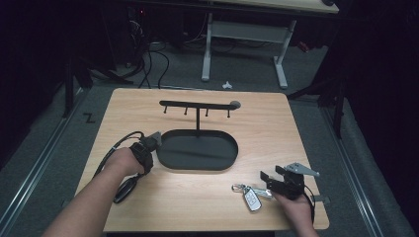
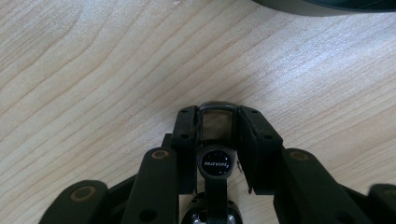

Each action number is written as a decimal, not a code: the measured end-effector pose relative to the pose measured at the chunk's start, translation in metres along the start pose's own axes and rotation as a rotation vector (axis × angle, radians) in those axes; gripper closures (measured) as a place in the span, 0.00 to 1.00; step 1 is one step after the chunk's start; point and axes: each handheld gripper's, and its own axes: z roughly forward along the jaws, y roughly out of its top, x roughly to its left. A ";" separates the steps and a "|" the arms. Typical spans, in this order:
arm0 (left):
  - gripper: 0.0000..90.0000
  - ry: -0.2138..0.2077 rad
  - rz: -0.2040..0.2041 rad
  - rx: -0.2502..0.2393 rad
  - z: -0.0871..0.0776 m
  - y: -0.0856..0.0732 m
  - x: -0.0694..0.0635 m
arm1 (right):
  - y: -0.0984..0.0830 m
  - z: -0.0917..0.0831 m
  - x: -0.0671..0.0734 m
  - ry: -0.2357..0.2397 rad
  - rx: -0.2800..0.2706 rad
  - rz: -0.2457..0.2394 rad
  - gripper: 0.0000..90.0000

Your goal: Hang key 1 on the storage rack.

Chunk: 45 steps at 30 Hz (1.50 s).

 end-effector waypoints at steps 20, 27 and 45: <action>0.78 0.009 -0.028 -0.070 0.000 -0.009 -0.001 | -0.002 -0.001 0.000 0.012 -0.008 0.022 0.33; 0.78 -0.006 -0.042 -0.058 -0.009 -0.010 -0.005 | -0.003 0.001 -0.002 0.014 -0.002 0.027 0.34; 0.78 -0.047 -0.149 -0.164 -0.077 -0.013 0.002 | -0.003 0.001 -0.002 0.019 -0.005 0.033 0.34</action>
